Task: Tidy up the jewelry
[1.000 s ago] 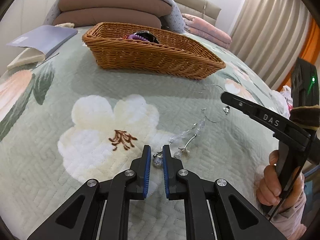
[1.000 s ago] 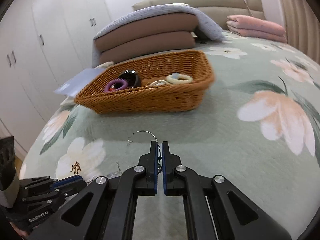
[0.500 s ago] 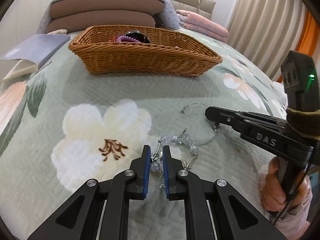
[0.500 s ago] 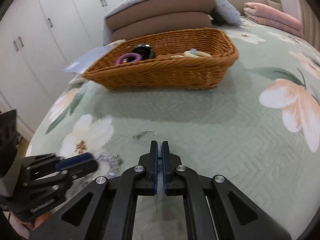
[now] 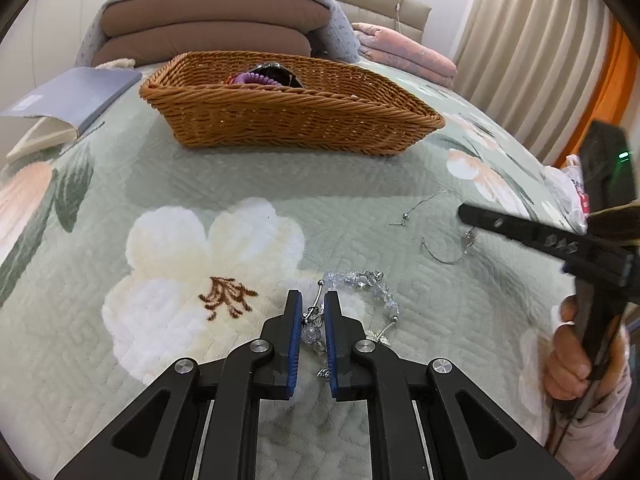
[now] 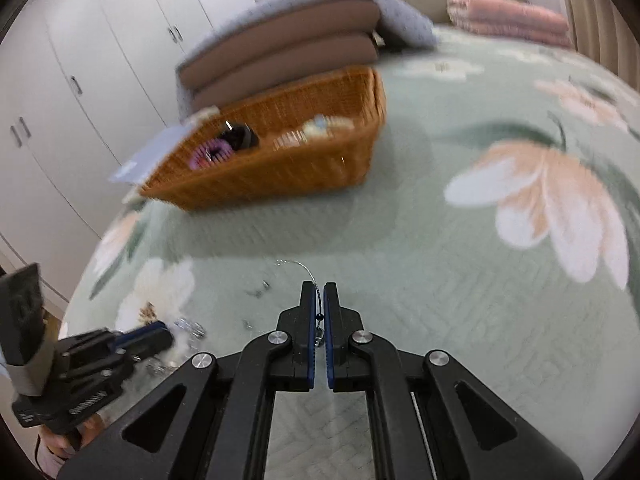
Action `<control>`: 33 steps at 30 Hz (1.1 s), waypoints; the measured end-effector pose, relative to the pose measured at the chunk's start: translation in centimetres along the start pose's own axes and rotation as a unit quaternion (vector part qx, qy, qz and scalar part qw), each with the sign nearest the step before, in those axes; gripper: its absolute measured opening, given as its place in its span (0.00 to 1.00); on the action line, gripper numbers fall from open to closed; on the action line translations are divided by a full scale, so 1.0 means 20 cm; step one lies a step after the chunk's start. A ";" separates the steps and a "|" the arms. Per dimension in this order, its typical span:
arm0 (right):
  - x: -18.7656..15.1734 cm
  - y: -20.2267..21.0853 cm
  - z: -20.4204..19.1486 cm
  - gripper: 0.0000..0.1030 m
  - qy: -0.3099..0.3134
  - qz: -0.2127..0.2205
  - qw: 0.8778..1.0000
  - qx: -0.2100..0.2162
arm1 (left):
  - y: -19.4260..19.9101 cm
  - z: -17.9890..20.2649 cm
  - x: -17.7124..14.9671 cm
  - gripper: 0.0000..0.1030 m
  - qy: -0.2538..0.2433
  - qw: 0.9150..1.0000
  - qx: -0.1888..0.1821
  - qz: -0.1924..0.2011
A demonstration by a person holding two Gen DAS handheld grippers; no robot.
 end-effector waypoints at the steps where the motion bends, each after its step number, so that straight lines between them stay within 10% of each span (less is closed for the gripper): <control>1: 0.00 0.00 0.00 0.05 -0.002 -0.003 1.000 0.001 | 0.00 -0.01 0.00 0.11 0.003 1.000 -0.004 -0.002; 20: -0.05 -0.03 -0.18 0.16 0.089 0.021 0.991 -0.099 | 0.00 0.11 -0.06 0.29 -0.042 0.998 0.034 -0.011; 24: -0.07 -0.02 -0.22 0.09 0.111 0.030 0.987 -0.109 | -0.01 0.14 -0.07 0.09 -0.062 0.997 0.042 -0.009; 33: -0.05 0.04 -0.19 0.05 0.084 0.058 0.992 -0.070 | 0.09 0.10 -0.05 0.09 -0.034 0.999 -0.011 0.031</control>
Point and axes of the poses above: each gripper's, at about its wrist camera, not at the fingertips, and y roughly against the way its jaws point, z to its right, x to its top, the point moved 2 cm from there along -y, roughly the way its jaws point, and after that the axes turned 10 degrees about -x, right-handed, at the moved point
